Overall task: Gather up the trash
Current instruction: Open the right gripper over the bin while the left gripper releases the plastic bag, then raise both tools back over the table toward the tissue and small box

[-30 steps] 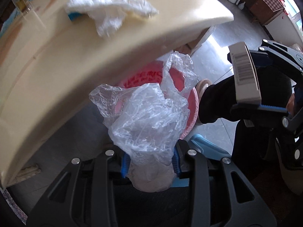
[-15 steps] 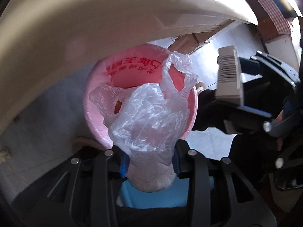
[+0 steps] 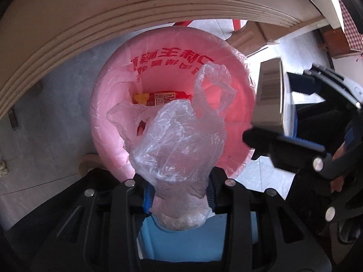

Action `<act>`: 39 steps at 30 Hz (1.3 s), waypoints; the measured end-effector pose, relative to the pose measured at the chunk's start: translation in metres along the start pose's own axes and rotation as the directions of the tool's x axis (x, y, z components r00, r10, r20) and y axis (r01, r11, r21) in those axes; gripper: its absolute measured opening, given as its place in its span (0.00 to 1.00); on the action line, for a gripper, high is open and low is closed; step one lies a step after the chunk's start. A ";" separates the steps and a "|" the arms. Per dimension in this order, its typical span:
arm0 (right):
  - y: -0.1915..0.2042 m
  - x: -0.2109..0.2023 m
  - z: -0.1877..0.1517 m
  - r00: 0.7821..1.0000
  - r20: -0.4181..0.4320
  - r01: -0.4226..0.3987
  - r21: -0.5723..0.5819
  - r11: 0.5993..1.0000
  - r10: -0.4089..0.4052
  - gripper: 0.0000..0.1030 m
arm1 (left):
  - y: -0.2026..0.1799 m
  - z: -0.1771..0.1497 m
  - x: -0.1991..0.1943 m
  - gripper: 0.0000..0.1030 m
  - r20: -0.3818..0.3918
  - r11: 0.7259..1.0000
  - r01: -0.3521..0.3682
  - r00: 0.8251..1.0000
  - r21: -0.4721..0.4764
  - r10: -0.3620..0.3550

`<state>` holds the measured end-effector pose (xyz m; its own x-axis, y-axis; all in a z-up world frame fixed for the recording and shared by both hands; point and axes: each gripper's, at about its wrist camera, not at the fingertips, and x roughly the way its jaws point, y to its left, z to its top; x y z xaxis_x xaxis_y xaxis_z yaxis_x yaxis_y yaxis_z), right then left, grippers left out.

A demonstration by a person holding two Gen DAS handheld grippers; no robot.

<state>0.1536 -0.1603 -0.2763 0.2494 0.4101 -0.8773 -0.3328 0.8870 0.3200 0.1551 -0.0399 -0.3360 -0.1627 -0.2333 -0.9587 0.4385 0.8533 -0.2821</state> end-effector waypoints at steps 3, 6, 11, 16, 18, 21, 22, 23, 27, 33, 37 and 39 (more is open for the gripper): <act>-0.003 0.006 0.001 1.000 -0.001 -0.009 0.018 1.000 0.009 0.62 | 0.003 0.003 -0.002 0.38 0.010 1.000 -0.001 1.000 0.004 0.001; -0.006 0.008 0.002 1.000 0.003 -0.029 0.033 0.999 0.029 0.71 | 0.002 0.005 -0.002 0.51 0.005 0.999 -0.041 0.999 0.007 0.041; -0.007 -0.002 0.003 0.998 0.052 -0.050 0.042 0.998 0.048 0.86 | 0.008 0.005 -0.009 0.73 0.004 0.999 -0.004 1.000 -0.033 0.004; -0.013 -0.004 0.003 0.997 0.055 -0.058 0.069 0.996 0.054 0.87 | 0.006 0.003 -0.016 0.74 0.028 0.999 0.007 1.000 -0.037 -0.006; -0.014 -0.005 0.002 0.997 0.057 -0.051 0.068 0.996 0.047 0.87 | 0.008 0.002 -0.018 0.74 0.032 0.999 -0.009 0.999 -0.043 0.010; -0.013 -0.006 0.001 0.997 0.058 -0.051 0.067 0.996 0.047 0.87 | 0.008 0.003 -0.017 0.74 0.036 0.998 -0.034 0.999 -0.043 0.035; -0.013 -0.005 0.001 0.997 0.058 -0.050 0.064 0.997 0.046 0.87 | 0.007 0.004 -0.014 0.74 0.037 0.999 -0.035 0.999 -0.040 0.037; -0.013 -0.006 0.000 0.997 0.059 -0.044 0.059 0.997 0.041 0.87 | 0.006 0.004 -0.014 0.74 0.037 0.999 -0.036 0.999 -0.036 0.037; -0.011 -0.006 0.000 0.998 0.056 -0.038 0.056 0.998 0.035 0.87 | 0.004 0.002 -0.018 0.74 0.048 0.998 -0.061 0.997 -0.024 0.062; -0.004 -0.021 -0.004 0.997 0.071 -0.014 0.047 0.999 0.011 0.87 | -0.002 -0.006 -0.030 0.75 0.077 0.996 -0.087 0.993 -0.010 0.088; 0.008 -0.049 -0.007 0.992 0.127 0.006 0.030 1.000 -0.010 0.87 | -0.011 -0.012 -0.046 0.75 0.110 0.993 -0.117 0.987 0.012 0.115; 0.015 -0.068 -0.006 0.985 0.173 0.008 0.020 1.000 -0.011 0.87 | -0.015 -0.017 -0.059 0.75 0.141 0.993 -0.117 0.983 0.020 0.113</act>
<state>0.1259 -0.1761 -0.2136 0.4065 0.4303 -0.8060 -0.3126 0.8944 0.3199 0.1427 -0.0309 -0.2742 0.0147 -0.1986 -0.9800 0.4725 0.8651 -0.1682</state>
